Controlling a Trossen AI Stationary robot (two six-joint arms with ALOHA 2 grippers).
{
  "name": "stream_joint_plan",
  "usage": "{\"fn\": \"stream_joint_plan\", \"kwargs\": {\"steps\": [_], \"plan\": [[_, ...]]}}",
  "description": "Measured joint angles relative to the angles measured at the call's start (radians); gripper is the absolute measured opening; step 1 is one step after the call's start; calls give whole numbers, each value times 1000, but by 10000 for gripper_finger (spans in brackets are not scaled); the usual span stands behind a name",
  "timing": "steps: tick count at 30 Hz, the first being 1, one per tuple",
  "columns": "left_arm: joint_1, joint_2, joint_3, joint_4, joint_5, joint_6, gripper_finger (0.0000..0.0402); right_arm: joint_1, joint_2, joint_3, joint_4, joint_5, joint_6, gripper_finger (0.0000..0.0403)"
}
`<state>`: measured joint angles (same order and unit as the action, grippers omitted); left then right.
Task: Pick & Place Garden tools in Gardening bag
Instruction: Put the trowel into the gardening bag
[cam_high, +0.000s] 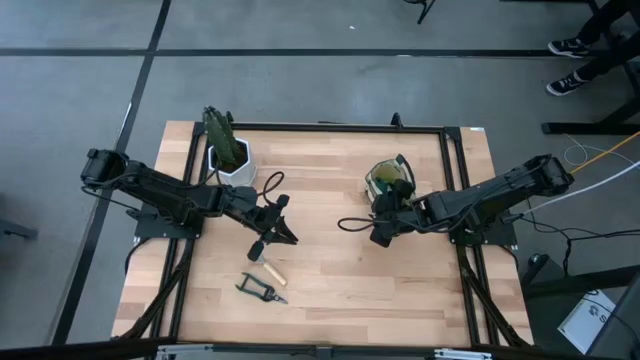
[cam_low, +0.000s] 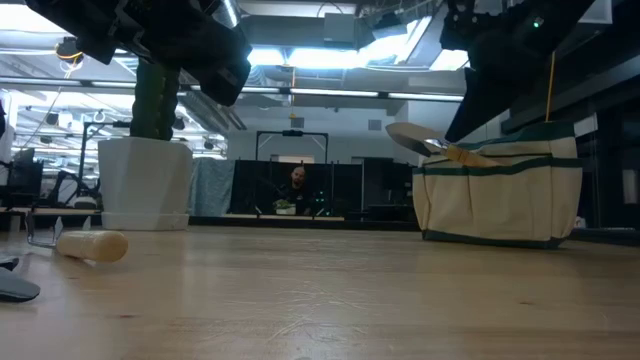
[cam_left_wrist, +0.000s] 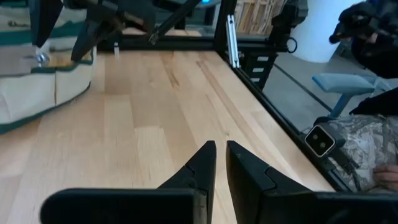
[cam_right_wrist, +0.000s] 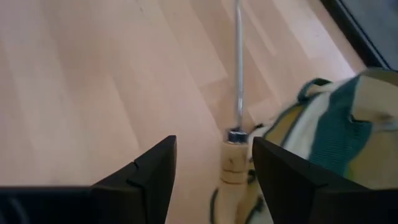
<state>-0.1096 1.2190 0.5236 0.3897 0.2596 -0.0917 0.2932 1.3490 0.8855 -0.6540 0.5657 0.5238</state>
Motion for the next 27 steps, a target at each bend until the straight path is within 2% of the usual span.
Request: {"fn": "stream_joint_plan", "kwargs": {"steps": [6,15,19,25,27], "plan": [[0,0,0,-4,0,0,31,-8,23,0,2,33,-19,211],[0,0,0,-2,0,0,31,-18,82,-1,6,25,-41,206],[0,0,0,0,0,0,31,-18,109,-1,1,25,-42,169],[0,0,0,2,0,0,31,-18,123,-1,7,25,-42,68],[0,0,0,3,0,0,31,-18,121,-1,7,25,-42,66]]}}
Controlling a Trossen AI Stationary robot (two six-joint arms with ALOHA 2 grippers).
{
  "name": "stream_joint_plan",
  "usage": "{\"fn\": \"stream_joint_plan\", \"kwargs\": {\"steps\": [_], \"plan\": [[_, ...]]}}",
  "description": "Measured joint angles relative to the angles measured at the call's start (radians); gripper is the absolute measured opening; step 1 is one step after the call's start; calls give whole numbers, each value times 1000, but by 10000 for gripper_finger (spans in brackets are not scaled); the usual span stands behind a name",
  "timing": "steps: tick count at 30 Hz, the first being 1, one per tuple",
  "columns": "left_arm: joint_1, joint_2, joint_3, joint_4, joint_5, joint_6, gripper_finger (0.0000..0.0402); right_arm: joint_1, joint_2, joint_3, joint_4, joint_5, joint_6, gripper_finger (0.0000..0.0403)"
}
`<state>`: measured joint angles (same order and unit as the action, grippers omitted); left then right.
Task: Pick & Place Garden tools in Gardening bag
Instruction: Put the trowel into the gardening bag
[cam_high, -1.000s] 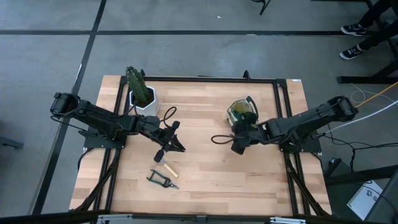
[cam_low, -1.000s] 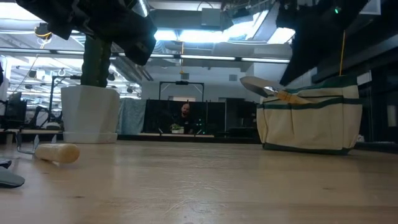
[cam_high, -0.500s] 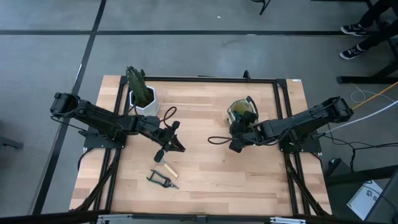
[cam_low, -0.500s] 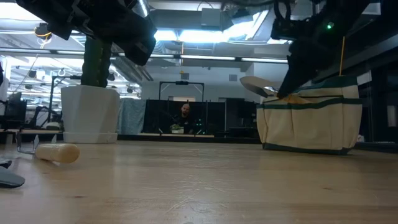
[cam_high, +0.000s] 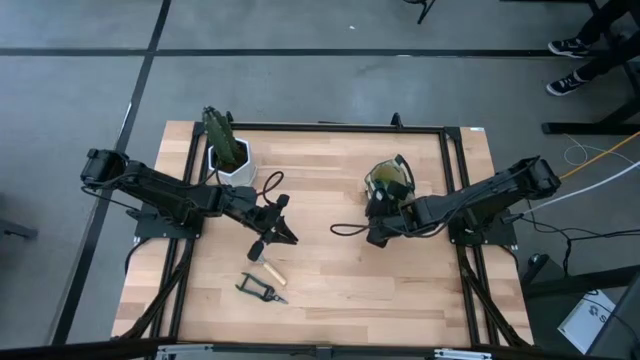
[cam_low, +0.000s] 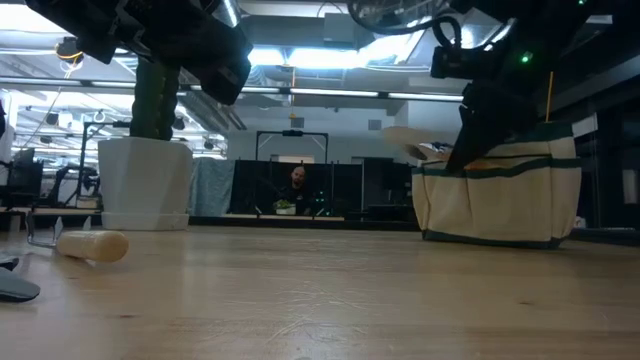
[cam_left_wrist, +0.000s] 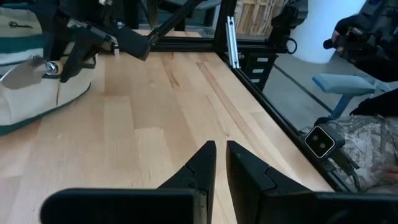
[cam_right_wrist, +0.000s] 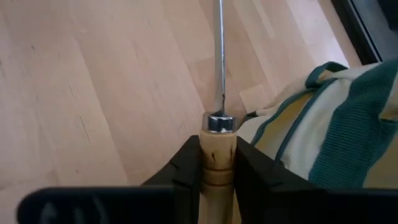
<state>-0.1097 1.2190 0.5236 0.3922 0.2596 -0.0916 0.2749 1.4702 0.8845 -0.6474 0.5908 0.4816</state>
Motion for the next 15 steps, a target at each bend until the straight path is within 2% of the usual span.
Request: {"fn": "stream_joint_plan", "kwargs": {"steps": [6,15], "plan": [[0,0,0,0,0,0,31,0,-16,10,-9,0,-4,66],[0,0,0,0,0,0,31,11,-19,137,-10,8,-151,66]]}}
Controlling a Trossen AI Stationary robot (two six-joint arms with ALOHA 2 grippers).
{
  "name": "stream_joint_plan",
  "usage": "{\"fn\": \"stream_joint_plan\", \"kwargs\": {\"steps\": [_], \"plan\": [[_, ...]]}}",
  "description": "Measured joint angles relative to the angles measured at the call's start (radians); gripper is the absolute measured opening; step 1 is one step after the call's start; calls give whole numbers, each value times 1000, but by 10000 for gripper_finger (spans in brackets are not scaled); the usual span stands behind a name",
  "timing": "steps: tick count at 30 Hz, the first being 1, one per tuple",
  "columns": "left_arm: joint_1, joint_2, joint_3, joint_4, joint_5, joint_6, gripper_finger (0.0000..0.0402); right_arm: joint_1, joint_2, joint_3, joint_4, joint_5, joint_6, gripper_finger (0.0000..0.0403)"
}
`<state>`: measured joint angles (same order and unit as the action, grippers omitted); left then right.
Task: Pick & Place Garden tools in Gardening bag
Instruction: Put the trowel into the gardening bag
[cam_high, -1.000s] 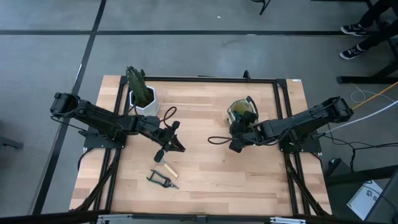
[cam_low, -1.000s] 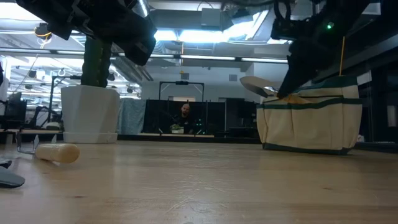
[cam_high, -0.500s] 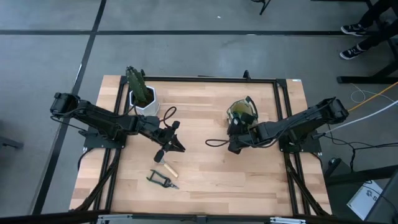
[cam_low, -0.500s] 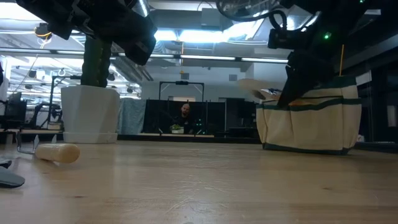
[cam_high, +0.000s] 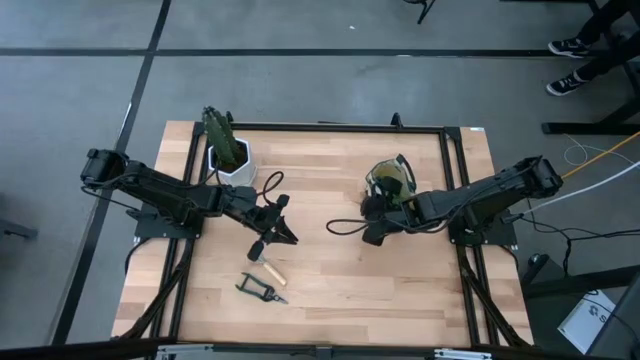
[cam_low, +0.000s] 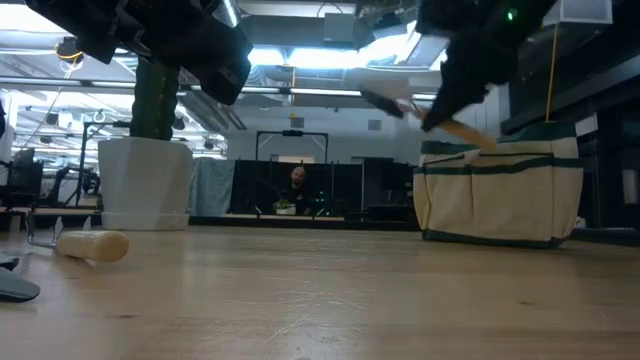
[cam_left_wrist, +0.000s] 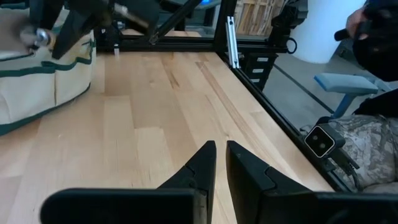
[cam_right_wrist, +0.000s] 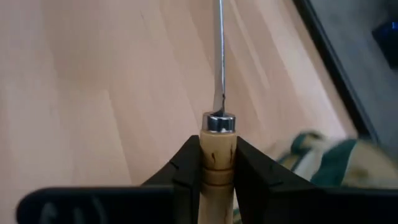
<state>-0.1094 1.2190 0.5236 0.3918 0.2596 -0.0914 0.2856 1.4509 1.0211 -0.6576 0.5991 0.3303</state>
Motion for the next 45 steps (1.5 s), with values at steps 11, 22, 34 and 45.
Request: {"fn": "stream_joint_plan", "kwargs": {"steps": [11,22,34,45], "plan": [[0,0,0,0,0,0,31,118,0,106,94,-58,-242,66],[0,0,0,0,0,0,31,185,36,106,93,-62,-339,66],[-3,0,0,0,2,-30,31,184,154,106,125,39,-369,66],[-6,10,0,1,-110,-302,50,159,256,106,271,115,-491,66]]}}
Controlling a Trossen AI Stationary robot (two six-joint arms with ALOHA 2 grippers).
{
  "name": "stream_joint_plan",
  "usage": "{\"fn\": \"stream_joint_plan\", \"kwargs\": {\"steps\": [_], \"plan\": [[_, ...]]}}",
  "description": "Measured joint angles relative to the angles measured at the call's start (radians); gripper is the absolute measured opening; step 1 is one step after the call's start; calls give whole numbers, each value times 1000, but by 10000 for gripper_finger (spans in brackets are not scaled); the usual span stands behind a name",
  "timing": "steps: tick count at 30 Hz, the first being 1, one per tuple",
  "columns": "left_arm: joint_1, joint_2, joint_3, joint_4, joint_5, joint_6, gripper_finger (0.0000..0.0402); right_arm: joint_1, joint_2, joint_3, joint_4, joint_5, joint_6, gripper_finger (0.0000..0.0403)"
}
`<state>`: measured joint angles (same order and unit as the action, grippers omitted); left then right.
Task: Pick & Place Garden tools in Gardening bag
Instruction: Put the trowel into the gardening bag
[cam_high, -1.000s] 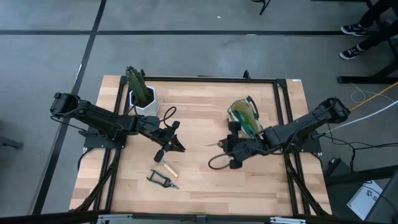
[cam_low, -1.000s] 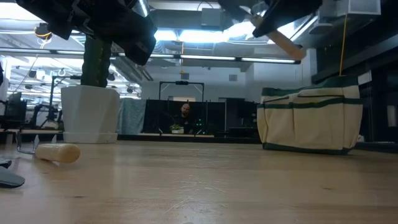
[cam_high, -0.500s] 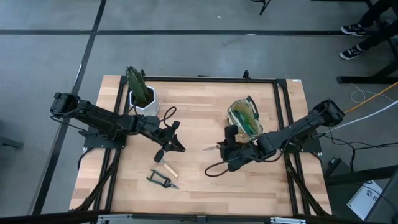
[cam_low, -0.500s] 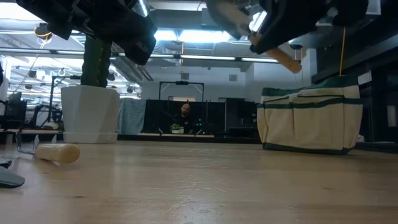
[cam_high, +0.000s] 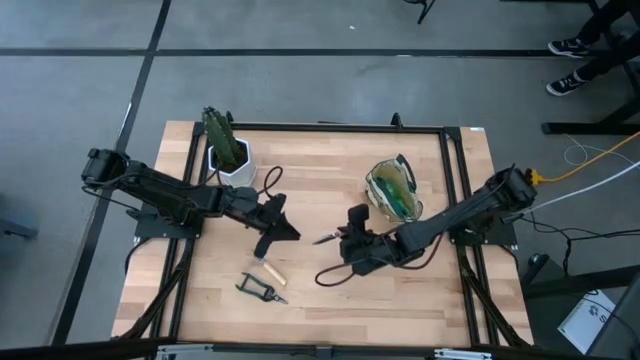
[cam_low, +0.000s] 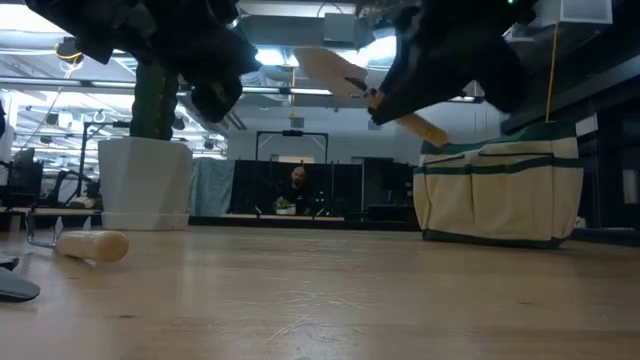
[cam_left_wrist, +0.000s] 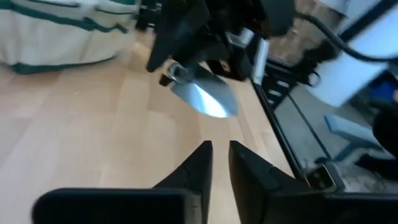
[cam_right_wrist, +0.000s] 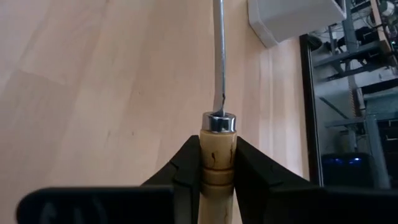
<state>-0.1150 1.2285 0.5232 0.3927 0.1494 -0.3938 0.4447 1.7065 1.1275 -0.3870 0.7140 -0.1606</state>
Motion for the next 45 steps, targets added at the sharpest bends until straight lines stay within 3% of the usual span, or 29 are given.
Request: {"fn": "stream_joint_plan", "kwargs": {"steps": [6,12,19,26,36,40,45], "plan": [[-4,0,0,10,-11,25,119,-26,14,0,10,-21,38,66],[-52,0,0,16,-192,245,188,-52,13,0,70,-113,131,66],[-101,0,1,69,-253,406,219,-70,13,0,102,-133,184,66],[-114,24,1,112,-340,416,210,-86,13,0,141,-150,247,66],[-113,134,2,293,-358,441,183,-90,13,0,166,-150,255,66],[-113,134,2,293,-358,435,140,-90,13,0,169,-150,255,66],[-113,134,2,291,-367,435,56,-90,12,0,175,-150,255,66]]}}
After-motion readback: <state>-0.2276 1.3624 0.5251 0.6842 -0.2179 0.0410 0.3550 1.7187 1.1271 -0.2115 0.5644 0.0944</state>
